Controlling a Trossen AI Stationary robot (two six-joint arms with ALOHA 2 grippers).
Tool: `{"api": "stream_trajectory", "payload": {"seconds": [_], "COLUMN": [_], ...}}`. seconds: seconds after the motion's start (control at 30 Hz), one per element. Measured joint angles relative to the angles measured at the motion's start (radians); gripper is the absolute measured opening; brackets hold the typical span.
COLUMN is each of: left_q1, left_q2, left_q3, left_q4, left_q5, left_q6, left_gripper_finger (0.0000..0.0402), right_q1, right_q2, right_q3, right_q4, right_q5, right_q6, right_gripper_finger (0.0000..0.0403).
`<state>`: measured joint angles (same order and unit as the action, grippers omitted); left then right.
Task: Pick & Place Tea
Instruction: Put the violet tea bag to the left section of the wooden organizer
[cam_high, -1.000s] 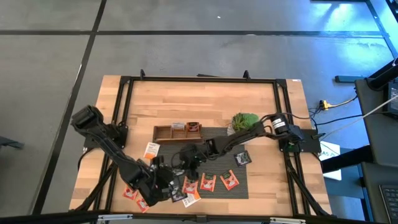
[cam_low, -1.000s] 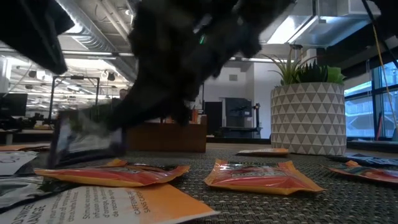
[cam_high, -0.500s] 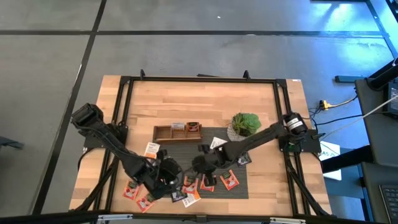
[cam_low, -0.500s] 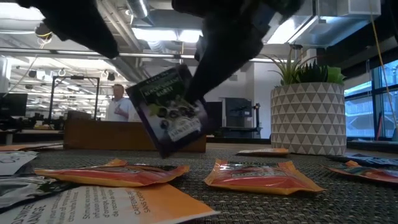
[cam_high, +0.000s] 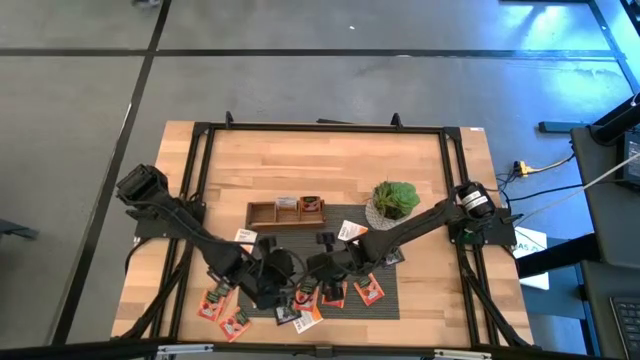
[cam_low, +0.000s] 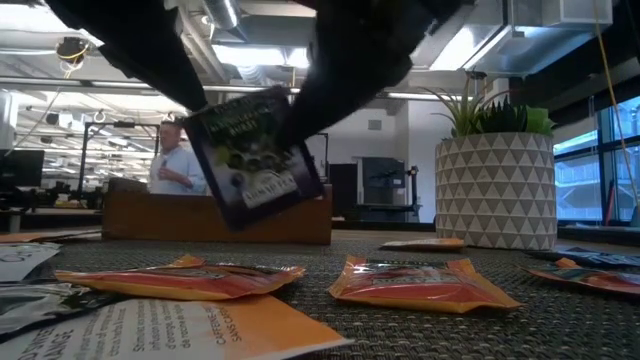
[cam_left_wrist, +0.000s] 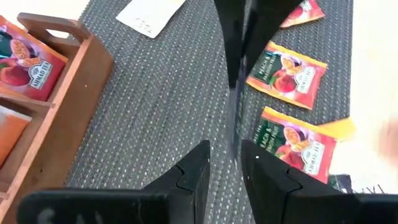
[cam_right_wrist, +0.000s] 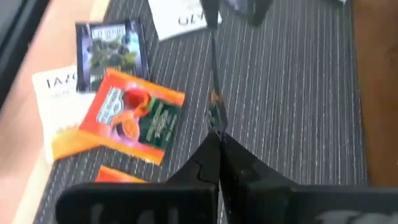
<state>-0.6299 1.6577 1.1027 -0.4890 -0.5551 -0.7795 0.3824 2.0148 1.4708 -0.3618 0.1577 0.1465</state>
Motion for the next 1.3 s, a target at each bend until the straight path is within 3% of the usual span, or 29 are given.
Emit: {"api": "stream_trajectory", "payload": {"seconds": [1.3], "left_q1": [0.007], "left_q2": [0.0], "left_q3": [0.0], "left_q4": [0.036], "left_q5": [0.033], "left_q6": [0.073], "left_gripper_finger": [0.0088], "right_q1": [-0.011], "right_q2": [0.0], "right_q3": [0.002], "right_q4": [0.048], "right_q5": [0.025], "right_q6": [0.025], "right_gripper_finger": [0.0006]}}
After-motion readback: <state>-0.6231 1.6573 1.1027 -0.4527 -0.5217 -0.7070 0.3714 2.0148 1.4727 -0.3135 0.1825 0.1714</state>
